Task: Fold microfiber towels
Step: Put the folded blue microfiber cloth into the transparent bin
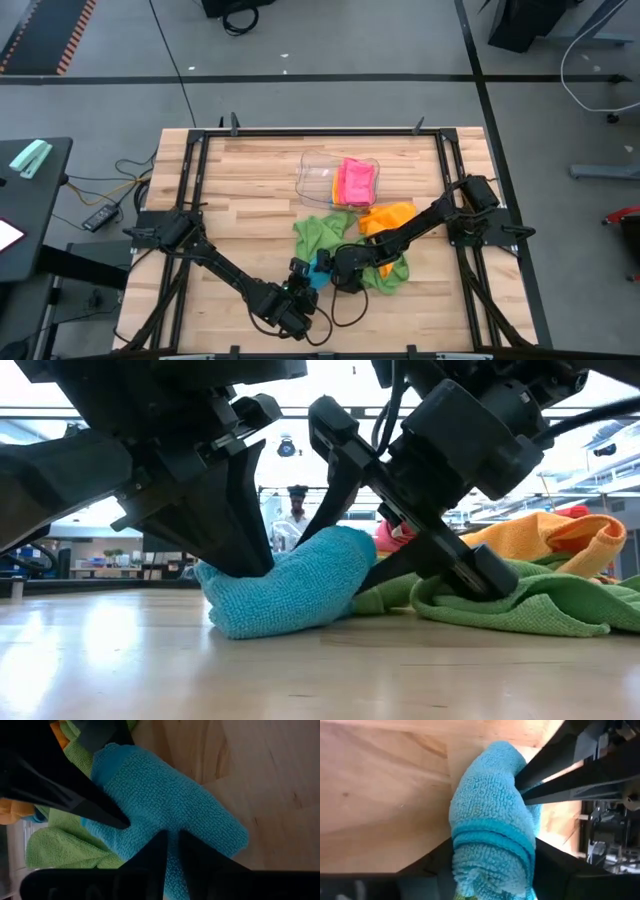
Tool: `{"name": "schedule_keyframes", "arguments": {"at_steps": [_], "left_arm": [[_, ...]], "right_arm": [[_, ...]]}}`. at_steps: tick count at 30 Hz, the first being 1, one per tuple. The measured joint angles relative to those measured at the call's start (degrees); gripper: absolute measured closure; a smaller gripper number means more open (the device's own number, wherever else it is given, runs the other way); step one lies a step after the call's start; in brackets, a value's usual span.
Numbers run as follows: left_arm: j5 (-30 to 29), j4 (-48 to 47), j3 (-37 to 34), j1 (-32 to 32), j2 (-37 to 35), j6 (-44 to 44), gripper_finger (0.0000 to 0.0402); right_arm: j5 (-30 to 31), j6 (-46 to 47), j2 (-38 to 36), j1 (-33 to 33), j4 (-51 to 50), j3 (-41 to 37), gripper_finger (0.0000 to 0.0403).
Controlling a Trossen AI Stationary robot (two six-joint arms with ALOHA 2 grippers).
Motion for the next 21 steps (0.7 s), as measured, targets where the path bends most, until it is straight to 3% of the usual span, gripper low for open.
{"name": "schedule_keyframes", "arguments": {"at_steps": [7,12,16,21], "left_arm": [[0.0,-0.8,0.2,-2.7,-4.7,1.0,0.0346],[0.2,-3.1,0.2,-4.8,-6.9,-4.4,0.0334],[0.3,-7.5,0.2,-6.5,-7.0,-10.0,0.0292],[0.5,-10.4,0.1,-6.9,-6.4,-17.0,0.0209]], "right_arm": [[0.0,10.7,0.0,-0.2,0.5,0.0,0.0281],[-1.3,20.0,0.0,-0.7,1.0,0.0,0.0305],[-2.5,28.0,0.0,-0.9,1.1,0.0,0.0305],[-3.3,38.4,-0.2,-1.1,2.6,0.0,0.0304]]}}
